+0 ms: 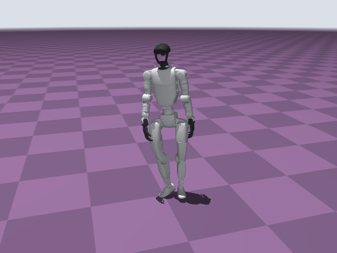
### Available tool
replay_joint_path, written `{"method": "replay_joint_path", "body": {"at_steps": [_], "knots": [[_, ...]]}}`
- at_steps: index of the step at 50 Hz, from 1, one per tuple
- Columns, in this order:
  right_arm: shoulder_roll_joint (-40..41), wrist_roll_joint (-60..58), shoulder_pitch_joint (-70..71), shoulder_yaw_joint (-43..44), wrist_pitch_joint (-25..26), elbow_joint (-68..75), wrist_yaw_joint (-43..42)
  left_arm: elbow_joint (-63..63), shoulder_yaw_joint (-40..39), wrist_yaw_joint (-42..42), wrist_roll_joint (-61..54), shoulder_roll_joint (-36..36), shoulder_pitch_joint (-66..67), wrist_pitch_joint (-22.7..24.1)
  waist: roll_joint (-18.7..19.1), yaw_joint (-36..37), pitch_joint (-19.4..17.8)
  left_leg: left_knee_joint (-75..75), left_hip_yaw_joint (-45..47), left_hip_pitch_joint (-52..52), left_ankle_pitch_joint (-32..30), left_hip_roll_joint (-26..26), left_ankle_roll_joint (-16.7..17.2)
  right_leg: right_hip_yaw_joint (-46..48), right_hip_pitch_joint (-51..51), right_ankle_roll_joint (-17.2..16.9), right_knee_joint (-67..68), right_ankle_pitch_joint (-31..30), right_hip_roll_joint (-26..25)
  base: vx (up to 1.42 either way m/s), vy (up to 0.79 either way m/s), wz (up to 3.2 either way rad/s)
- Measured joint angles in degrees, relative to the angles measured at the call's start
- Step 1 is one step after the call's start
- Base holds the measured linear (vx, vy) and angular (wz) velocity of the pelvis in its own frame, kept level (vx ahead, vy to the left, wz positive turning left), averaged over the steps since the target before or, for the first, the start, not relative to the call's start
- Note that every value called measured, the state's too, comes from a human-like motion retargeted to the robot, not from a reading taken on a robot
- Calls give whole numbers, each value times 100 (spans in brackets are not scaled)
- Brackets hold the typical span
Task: Upper body actions
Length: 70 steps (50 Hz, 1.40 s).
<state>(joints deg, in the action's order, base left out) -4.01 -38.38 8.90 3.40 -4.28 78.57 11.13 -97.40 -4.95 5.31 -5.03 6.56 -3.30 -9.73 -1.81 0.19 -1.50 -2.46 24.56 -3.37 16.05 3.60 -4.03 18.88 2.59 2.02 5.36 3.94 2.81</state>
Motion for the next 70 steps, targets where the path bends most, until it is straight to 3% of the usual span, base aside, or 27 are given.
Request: {"method": "replay_joint_path", "body": {"at_steps": [3, 6, 8, 15, 21, 25, 29, 36, 37, 40, 43, 45, 47, 49, 55, 63, 70], "knots": [[-62, -67, -332, 278, -17, -61, -115, 0, 420, -55, 90, -107, -76, -22, 63, -11, -128, 12, 12, -129, 26, -42, -47, -31, -161, 37, 689, -158, 41, -6, 16, -18], [-140, 34, -627, 560, 32, 5, -330, 0, 765, -360, -17, -285, -313, -4, 266, -34, -342, 11, 165, -242, 40, -283, -76, -178, -720, 42, 2003, -1070, 110, -17, 16, -35], [-237, 134, -809, 660, 85, 120, -537, 0, 809, -665, -190, -401, -545, 131, 446, -160, -488, -20, 221, -272, 49, -505, -86, -209, -1292, 283, 3096, -1630, 179, -23, 16, -25], [-682, -423, -1373, 646, 607, 828, -983, 80, 103, -1485, -1109, -578, -1803, 783, 655, -917, -776, -107, 169, -110, 33, -800, -228, 132, -3264, 838, 6593, -963, 772, -19, 8, 3], [-871, -375, -1989, 994, 1028, 1372, -1307, 615, 137, -1553, -1187, -629, -2600, 1102, 635, -1091, -792, -146, 31, -12, 13, -794, -310, 13, -4165, 816, 7451, -861, 747, 0, 0, 3], [-918, 43, -2173, 1170, 1104, 1624, -1365, 687, 176, -1824, -1091, -613, -2959, 1372, 590, -1032, -723, -94, 102, 3, -12, -725, -310, 31, -4022, 828, 7054, -775, 821, -1, -1, -11], [-838, 158, -2194, 1199, 1077, 1520, -1348, 626, 267, -1830, -1047, -601, -2974, 1269, 586, -920, -634, -45, 220, 1, -36, -709, -262, 20, -3318, 630, 5986, -905, 632, 0, -3, -22], [-467, 179, -1948, 1085, 778, 656, -962, 371, 435, -1554, -968, -668, -2263, 1105, 466, -539, -387, 18, 445, -50, 17, -455, -199, -857, -1475, 237, 2737, -1398, -224, 8, -5, -33], [-413, 198, -1880, 1038, 724, 497, -881, 335, 463, -1542, -990, -690, -2123, 1072, 396, -488, -370, 21, 458, -71, 39, -348, -201, -930, -1129, 151, 2125, -1368, -215, 13, -8, -18], [-277, 129, -1653, 873, 586, 56, -590, 312, 585, -1529, -1278, -770, -1669, 1180, 150, -460, -350, 42, 333, -160, 81, 35, -215, -898, -176, -209, 473, -220, -51, 15, -8, 9], [-219, -118, -1461, 700, 461, -211, -238, 183, 565, -1572, -1503, -852, -1313, 1328, -63, -158, -157, 164, 470, -211, 76, 284, -134, -992, -25, -148, -437, -585, 1, 17, -7, -38], [-203, -295, -1321, 719, 451, -312, -113, 97, 526, -1530, -1426, -938, -1160, 1250, 61, 242, 65, 166, 705, -6, 60, 116, -55, -1042, -176, -493, -626, -792, 115, 5, -11, -68], [-231, -418, -1239, 732, 385, -413, -138, 110, 618, -1418, -1393, -1003, -998, 1260, 90, 366, 237, 99, 615, 225, 30, 47, 8, -787, -465, -408, -542, -785, 120, 4, -5, -12], [-237, -507, -1190, 628, 326, -509, -200, 168, 707, -1301, -1420, -978, -903, 1286, 101, 307, 199, 102, 637, 270, -46, 31, 25, -1223, -609, -203, -412, -721, -16, 3, -1, 3], [-278, -394, -1173, 595, 344, -361, -333, 113, 630, -1252, -1124, -826, -1225, 927, 228, -292, 2, 79, 448, 404, -239, -114, 101, -703, -506, -131, -528, -679, -47, -5, -9, 72], [-427, -363, -1716, 1051, 898, 438, -720, 465, 551, -426, -848, -840, -1203, 337, 118, 65, -25, 68, 422, 385, -300, -212, 200, -639, -443, -4, -596, -678, -123, 13, -12, 7], [-623, -481, -1910, 1124, 1027, 584, -843, 544, 301, -69, -925, -732, -1065, -64, 231, -242, -153, 82, 334, 276, -297, -349, 256, -587, -327, 67, -588, -618, -277, 6, -5, 2]]}}
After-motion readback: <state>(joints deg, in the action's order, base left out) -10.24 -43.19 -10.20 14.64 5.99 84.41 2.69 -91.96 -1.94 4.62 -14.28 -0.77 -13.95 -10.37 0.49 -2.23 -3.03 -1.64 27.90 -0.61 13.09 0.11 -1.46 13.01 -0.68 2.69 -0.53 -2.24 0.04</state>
